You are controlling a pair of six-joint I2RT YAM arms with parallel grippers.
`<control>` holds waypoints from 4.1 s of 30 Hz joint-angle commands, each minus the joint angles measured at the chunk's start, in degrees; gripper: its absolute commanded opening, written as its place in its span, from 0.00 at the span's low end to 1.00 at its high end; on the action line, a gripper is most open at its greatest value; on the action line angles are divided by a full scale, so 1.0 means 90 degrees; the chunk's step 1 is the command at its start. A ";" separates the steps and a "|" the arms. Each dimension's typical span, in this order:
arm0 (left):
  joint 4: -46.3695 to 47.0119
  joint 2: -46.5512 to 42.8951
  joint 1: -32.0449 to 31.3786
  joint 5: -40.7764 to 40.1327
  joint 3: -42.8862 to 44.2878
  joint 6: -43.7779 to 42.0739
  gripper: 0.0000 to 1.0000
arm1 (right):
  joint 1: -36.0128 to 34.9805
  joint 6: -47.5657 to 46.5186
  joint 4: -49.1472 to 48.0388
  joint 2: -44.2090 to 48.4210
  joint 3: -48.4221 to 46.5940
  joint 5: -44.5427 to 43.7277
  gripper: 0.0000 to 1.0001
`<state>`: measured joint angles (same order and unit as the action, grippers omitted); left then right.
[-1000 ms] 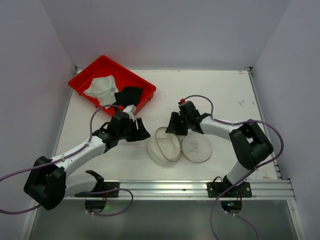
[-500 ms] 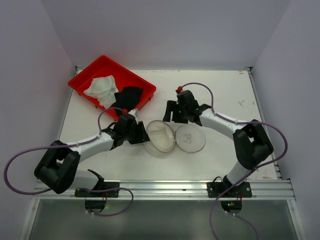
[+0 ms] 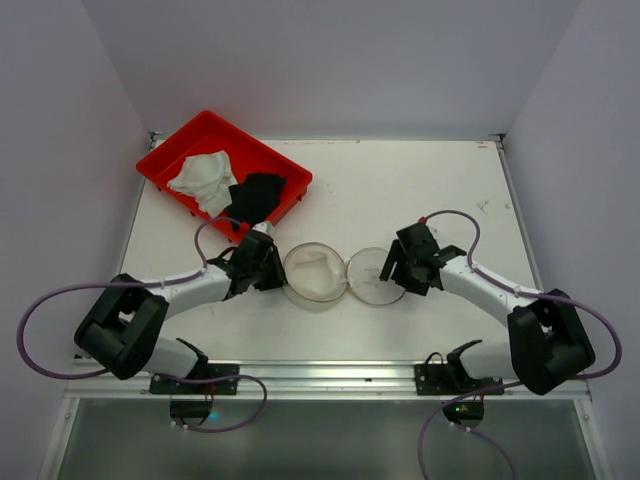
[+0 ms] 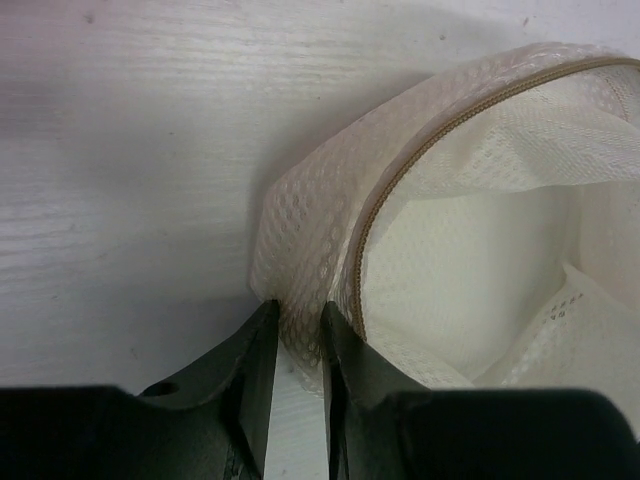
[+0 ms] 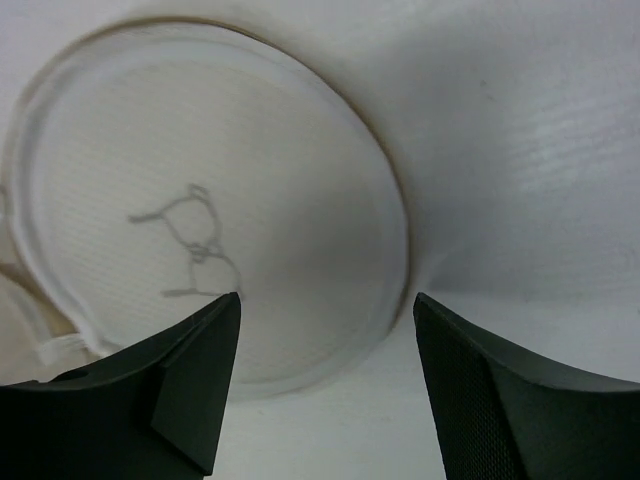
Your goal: Unzip the laundry bag and remove the bra
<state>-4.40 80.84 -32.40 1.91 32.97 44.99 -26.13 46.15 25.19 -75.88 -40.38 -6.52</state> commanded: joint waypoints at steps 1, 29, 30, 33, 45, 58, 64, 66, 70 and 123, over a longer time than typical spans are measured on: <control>-0.0515 -0.0241 -0.0013 -0.0739 0.0008 -0.0145 0.27 | -0.0007 0.0653 0.0141 0.0334 0.0365 -0.0232 0.71; -0.0556 -0.0467 -0.0081 -0.0447 0.0281 -0.0556 0.15 | -0.0065 0.0226 0.0470 0.0510 0.0025 -0.0827 0.00; -0.0478 -0.0437 -0.0149 -0.0379 0.0340 -0.0556 0.15 | -0.0114 0.0088 0.0598 0.0685 -0.0198 -0.0934 0.00; -0.0332 -0.0155 -0.0431 -0.0301 0.0623 -0.0468 0.13 | -0.0309 -0.0400 0.0892 0.0988 -0.0541 -0.1286 0.00; 0.0672 0.1407 -0.1409 -0.0048 0.1659 0.0254 0.03 | -0.1471 -0.1973 0.0181 0.1937 -0.1022 -0.0209 0.00; 0.1388 0.1263 -0.1546 0.0061 0.0840 0.0821 0.00 | -0.2223 -0.1760 -0.2485 -0.0091 -0.0845 0.3038 0.00; 0.1222 0.0902 -0.1488 -0.0173 0.0400 0.0841 0.00 | -0.2243 -0.1476 -0.3111 -0.0944 -0.0504 0.3264 0.00; 0.1202 0.0687 -0.1420 -0.0251 0.0253 0.0860 0.00 | -0.2243 -0.1514 -0.3131 -0.1032 -0.0358 0.3138 0.00; 0.1202 0.0520 -0.1244 -0.0359 -0.0069 0.0860 0.00 | -0.2243 -0.1875 -0.2566 -0.1013 -0.0367 0.2474 0.00; -0.2166 -0.2888 -0.0033 -0.1872 0.0679 0.0051 0.99 | -0.2185 -0.1992 -0.1708 -0.0615 -0.1527 0.3138 0.84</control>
<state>-19.64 56.18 -33.67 -11.38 33.17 48.69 -45.95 31.64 2.00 -87.74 -47.35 26.35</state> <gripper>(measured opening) 0.972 0.771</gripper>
